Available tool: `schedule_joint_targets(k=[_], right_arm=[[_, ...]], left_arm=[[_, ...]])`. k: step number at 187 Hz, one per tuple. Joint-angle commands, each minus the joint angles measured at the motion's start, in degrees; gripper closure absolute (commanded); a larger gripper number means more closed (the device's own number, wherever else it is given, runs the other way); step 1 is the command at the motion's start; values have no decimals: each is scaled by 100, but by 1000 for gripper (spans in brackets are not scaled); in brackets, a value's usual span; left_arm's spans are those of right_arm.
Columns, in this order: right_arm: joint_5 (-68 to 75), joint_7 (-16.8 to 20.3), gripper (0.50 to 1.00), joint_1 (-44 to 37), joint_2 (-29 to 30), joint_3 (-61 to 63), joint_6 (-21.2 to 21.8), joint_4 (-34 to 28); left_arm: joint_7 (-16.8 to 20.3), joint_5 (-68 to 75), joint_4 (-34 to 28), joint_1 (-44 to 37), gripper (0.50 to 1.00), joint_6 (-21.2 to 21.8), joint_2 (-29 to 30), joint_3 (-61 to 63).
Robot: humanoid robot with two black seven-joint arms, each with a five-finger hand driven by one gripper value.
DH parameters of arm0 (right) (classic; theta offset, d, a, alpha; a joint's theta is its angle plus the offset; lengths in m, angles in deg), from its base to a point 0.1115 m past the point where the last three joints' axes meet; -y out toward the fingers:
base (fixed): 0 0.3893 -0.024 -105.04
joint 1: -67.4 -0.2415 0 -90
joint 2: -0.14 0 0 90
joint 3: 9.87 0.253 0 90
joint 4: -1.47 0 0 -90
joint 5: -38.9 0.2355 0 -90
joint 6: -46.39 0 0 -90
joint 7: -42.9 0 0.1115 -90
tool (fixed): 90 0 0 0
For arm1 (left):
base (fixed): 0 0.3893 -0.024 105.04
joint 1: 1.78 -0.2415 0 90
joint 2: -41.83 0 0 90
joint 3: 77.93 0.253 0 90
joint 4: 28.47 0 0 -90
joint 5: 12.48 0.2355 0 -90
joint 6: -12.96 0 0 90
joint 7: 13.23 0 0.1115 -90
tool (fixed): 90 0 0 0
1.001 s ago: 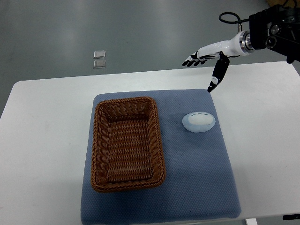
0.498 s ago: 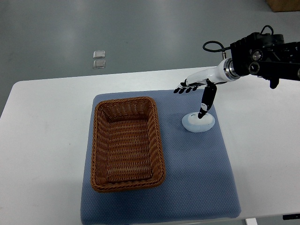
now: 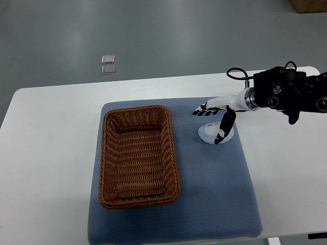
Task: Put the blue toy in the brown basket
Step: 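Lower the right hand onto the egg toy and close fingers around it, then carry the held egg toy with the right hand into the wicker basket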
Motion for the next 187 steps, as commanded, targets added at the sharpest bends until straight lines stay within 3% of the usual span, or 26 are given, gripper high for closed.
schedule_joint_targets(k=[1, 15, 43, 55, 64, 72, 114, 147, 187], right_arm=[[-25, 0, 529, 114, 9, -45, -184, -1], [-148, 0, 548, 184, 18, -159, -473, -1], [-209, -9, 611, 263, 18, -203, -588, -1], [-227, -9, 679, 298, 18, -212, -614, -1], [-253, -9, 779, 351, 26, -238, -658, -1], [-324, -18, 838, 360, 53, -238, -693, -1], [-456, -27, 995, 360, -9, -238, -808, -1], [-464, -35, 1000, 140, -149, -220, -764, -54], [-394, -27, 1000, -703, -439, -168, -553, -669]], left_arm=[[0, 0, 6, 0, 500, 0, 0, 0], [0, 0, 6, 0, 500, 0, 0, 0], [0, 0, -3, 0, 500, 0, 0, 0], [0, 0, -3, 0, 500, 0, 0, 0], [0, 0, -3, 0, 500, 0, 0, 0], [0, 0, -3, 0, 500, 0, 0, 0], [0, 0, 6, 0, 500, 0, 0, 0], [0, 0, -3, 0, 500, 0, 0, 0], [0, 0, 6, 0, 500, 0, 0, 0]])
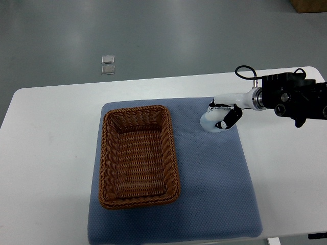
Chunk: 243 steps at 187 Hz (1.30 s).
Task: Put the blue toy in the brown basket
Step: 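Carry the held egg toy with the right hand into the wicker basket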
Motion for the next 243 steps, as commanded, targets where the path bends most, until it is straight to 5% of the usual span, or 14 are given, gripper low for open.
schedule_joint_targets(k=[1, 40, 112, 191, 243], right_arm=[[43, 9, 1000, -423, -121, 15, 128, -272], [333, 9, 1000, -1064, 46, 23, 278, -378], [1441, -35, 1000, -1486, 1522, 23, 251, -167], [1581, -114, 1000, -774, 2981, 32, -205, 413], [1511, -123, 989, -273, 2999, -3, -311, 932]], left_arm=[[0, 0, 4, 0, 500, 0, 0, 0], [0, 0, -5, 0, 500, 0, 0, 0], [0, 0, 4, 0, 500, 0, 0, 0], [0, 0, 4, 0, 500, 0, 0, 0], [0, 0, -5, 0, 500, 0, 0, 0]])
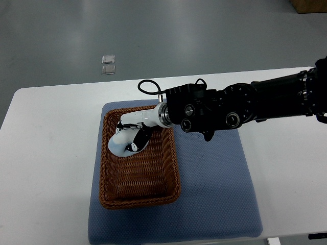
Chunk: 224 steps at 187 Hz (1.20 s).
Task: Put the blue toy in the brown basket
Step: 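Carry the held egg toy with the right hand into the wicker basket, then open the right hand to release the egg toy and lift away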
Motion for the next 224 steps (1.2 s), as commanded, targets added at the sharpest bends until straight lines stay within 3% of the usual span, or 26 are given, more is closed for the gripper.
schedule_joint_targets(k=[1, 40, 49, 53, 72, 105, 167, 203, 224], right_arm=[[-21, -1, 989, 165, 3, -14, -6, 153], [-100, -1, 891, 341, 3, -14, -15, 215], [-109, -1, 771, 394, 3, -5, -24, 215], [-109, -1, 742, 403, 3, -5, -41, 215], [-109, -10, 673, 473, 3, -5, -120, 215], [-109, -2, 605, 508, 3, 21, -120, 223], [-91, -10, 595, 376, 3, 364, 47, 215], [-47, -10, 595, 464, -752, 1383, 310, 215], [-30, -10, 595, 1052, -1253, 2253, 302, 232]], left_arm=[[0, 0, -5, 0, 500, 0, 0, 0], [0, 0, -5, 0, 500, 0, 0, 0], [0, 0, 4, 0, 500, 0, 0, 0], [0, 0, 4, 0, 500, 0, 0, 0], [0, 0, -5, 0, 500, 0, 0, 0], [0, 0, 4, 0, 500, 0, 0, 0], [0, 0, 4, 0, 500, 0, 0, 0], [0, 0, 4, 0, 500, 0, 0, 0], [0, 0, 4, 0, 500, 0, 0, 0]])
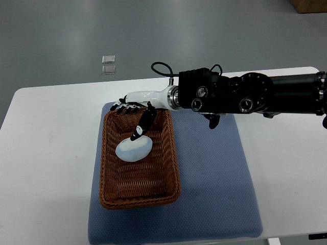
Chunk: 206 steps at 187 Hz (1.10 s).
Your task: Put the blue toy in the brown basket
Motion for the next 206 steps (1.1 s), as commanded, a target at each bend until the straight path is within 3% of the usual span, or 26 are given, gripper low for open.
schedule_joint_targets(k=[1, 38, 66, 118, 154, 190, 206], right_arm=[[17, -1, 595, 479, -423, 722, -1, 14], [25, -9, 593, 2096, -845, 2937, -9, 242], [25, -1, 591, 3238, -634, 4949, -1, 620], [254, -79, 591, 4073, 183, 6663, -27, 1297], [895, -941, 591, 4276, 438, 7033, 96, 1728], [2143, -967, 574, 4416, 368, 7024, 834, 1903], [2381, -967, 574, 4486, 350, 7024, 940, 1930]], left_arm=[[0, 0, 5, -1, 500, 0, 0, 0], [0, 0, -4, -1, 500, 0, 0, 0], [0, 0, 5, -1, 500, 0, 0, 0], [0, 0, 5, -1, 500, 0, 0, 0], [0, 0, 5, -1, 500, 0, 0, 0], [0, 0, 5, -1, 500, 0, 0, 0], [0, 0, -4, -1, 500, 0, 0, 0]])
